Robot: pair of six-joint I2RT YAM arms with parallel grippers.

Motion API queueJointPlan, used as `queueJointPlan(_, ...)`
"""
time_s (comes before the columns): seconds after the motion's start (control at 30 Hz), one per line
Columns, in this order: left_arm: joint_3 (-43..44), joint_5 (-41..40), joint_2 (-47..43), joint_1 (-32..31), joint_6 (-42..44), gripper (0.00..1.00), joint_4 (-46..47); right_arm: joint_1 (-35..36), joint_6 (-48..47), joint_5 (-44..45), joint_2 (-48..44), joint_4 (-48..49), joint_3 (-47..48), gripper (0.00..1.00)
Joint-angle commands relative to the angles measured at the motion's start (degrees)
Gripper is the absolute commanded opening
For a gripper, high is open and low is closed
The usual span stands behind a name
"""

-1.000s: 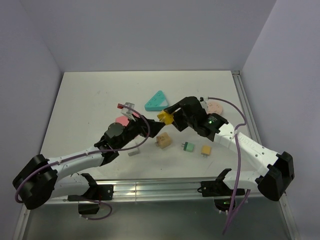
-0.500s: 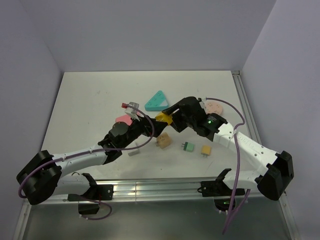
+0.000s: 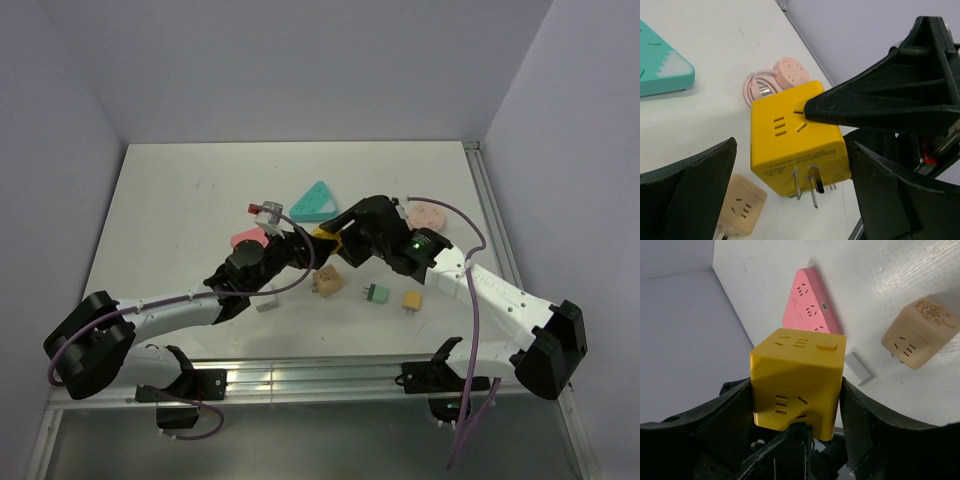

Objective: Insert the plug
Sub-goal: Pick up the plug from the center of the board.

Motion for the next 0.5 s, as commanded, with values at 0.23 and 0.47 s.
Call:
queueJointPlan(0.23,3.59,-1.25,2.05,-0.25,0.44,0.87,2.84,1.11,0.89,0.25,-0.92,4.3,-0.91,0.0)
queueJointPlan(0.47,5.26,-0.63,1.71,-0.25,1.84,0.37,0.3,1.11,-3.14,0.77,-2.58,4.74,-0.73,0.23)
